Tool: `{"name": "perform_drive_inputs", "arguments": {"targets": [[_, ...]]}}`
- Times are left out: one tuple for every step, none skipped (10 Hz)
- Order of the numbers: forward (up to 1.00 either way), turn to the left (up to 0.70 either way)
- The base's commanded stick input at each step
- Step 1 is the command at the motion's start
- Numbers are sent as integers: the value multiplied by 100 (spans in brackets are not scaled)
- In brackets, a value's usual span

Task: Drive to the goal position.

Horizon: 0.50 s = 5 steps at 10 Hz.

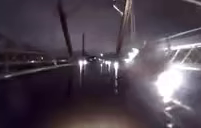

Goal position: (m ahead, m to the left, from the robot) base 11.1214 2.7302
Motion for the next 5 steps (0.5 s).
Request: {"name": "perform_drive_inputs", "arguments": {"targets": [[100,0],[100,0],[100,0],[100,0],[100,0]]}}
